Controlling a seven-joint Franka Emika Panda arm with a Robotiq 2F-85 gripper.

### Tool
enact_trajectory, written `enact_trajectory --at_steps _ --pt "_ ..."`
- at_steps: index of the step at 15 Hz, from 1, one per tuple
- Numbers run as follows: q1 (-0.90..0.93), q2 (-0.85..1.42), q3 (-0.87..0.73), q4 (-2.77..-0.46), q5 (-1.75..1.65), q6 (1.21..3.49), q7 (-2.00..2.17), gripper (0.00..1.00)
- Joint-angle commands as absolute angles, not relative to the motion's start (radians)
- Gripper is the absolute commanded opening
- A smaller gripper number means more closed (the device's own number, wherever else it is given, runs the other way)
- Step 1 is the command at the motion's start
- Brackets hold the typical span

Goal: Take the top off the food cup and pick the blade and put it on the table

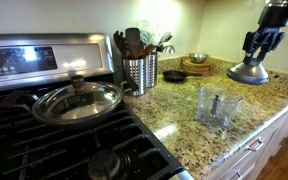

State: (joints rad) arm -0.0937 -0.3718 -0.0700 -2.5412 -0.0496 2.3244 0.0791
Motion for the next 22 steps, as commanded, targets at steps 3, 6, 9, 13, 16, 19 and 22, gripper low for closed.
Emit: enact_trajectory --at_steps 3,6,9,13,16,19,22 --pt "-0.101 -0.19 -0.098 -2.456 0.027 2.421 0.094 0.35" --pt "-0.099 -0.115 -0.098 -2.424 0.07 2.444 0.097 0.35" --pt "-0.102 -0.059 -0.099 -2.397 0.1 2.447 0.096 0.35" --pt "-0.103 0.001 -0.099 -2.375 0.135 2.45 0.093 0.35" --pt "-0.103 0.034 -0.099 -2.377 0.164 2.466 0.086 0.35" --pt "-0.101 0.057 -0.094 -2.401 0.183 2.509 0.09 0.35" --pt "-0.104 0.043 -0.099 -2.412 0.164 2.532 0.096 0.35"
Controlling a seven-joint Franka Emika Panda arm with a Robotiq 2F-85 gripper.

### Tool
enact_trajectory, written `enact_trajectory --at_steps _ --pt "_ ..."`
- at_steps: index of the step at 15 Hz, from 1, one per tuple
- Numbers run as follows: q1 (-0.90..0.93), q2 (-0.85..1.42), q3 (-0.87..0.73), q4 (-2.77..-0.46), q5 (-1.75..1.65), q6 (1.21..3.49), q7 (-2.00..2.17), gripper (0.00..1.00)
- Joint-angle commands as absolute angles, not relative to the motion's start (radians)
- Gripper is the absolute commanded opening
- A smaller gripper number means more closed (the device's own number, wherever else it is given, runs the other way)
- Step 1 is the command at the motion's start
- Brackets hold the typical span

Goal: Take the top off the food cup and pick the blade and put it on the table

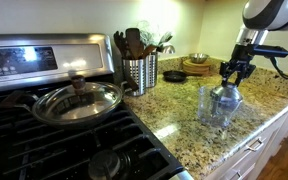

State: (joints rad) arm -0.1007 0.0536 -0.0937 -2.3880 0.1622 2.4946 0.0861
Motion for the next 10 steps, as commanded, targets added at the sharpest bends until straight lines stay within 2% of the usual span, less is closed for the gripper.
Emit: enact_trajectory --at_steps 1,2,3,4,6,10 --pt "-0.104 0.034 -0.099 -2.418 0.163 2.536 0.087 0.35" --pt "-0.104 0.015 -0.101 -2.431 0.154 2.532 0.098 0.35" --pt "-0.103 -0.003 -0.101 -2.441 0.15 2.528 0.095 0.73" --pt "-0.104 -0.035 -0.103 -2.453 0.135 2.502 0.092 0.86" --pt "-0.106 -0.082 -0.104 -2.471 0.129 2.471 0.082 0.97" --pt "-0.104 -0.21 -0.099 -2.527 0.117 2.406 0.09 1.0"
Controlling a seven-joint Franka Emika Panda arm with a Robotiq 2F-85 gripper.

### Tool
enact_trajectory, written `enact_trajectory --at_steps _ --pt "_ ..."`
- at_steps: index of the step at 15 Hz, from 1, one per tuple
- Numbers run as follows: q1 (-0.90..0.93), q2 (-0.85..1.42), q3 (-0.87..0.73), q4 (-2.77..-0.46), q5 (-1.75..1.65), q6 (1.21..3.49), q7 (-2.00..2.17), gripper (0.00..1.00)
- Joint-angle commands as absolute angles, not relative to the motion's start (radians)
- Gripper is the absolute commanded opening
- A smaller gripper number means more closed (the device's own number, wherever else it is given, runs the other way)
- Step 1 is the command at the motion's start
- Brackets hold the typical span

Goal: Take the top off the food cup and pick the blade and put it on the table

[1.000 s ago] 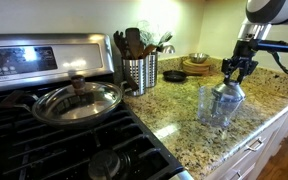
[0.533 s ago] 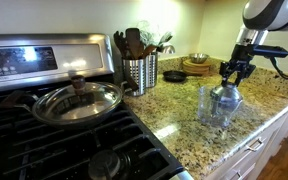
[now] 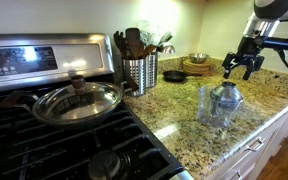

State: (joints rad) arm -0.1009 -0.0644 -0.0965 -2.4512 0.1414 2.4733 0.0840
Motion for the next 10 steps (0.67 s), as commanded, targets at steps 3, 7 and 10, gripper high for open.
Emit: enact_trajectory --at_steps 3,7,10 --pt "-0.105 -0.321 -0.092 -2.558 0.102 2.313 0.092 1.0" --pt "-0.098 -0.443 -0.072 -2.605 0.096 2.231 0.087 1.0" --pt "-0.098 -0.373 -0.079 -2.554 0.116 2.257 0.083 1.0"
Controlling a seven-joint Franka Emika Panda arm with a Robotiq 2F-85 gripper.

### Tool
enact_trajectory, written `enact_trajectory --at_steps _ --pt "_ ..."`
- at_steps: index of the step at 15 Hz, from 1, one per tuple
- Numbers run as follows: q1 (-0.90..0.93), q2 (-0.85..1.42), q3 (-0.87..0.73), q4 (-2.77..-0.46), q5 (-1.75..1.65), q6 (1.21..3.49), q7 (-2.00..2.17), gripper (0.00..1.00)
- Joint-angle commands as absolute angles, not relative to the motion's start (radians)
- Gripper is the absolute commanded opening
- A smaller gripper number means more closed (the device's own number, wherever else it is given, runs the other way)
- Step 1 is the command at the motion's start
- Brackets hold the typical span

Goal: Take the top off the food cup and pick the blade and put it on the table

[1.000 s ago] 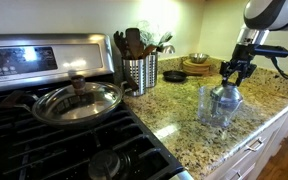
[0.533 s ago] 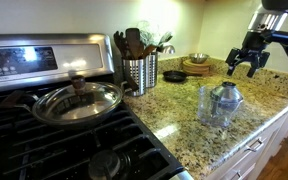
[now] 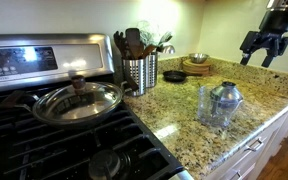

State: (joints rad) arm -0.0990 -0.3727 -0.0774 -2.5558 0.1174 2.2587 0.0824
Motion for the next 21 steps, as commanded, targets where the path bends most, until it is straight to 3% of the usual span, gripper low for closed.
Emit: enact_trajectory --at_steps 1,21 --pt "-0.098 -0.369 -0.079 -2.554 0.116 2.257 0.083 1.0" --pt "-0.097 -0.356 -0.075 -2.55 0.112 2.257 0.089 1.0"
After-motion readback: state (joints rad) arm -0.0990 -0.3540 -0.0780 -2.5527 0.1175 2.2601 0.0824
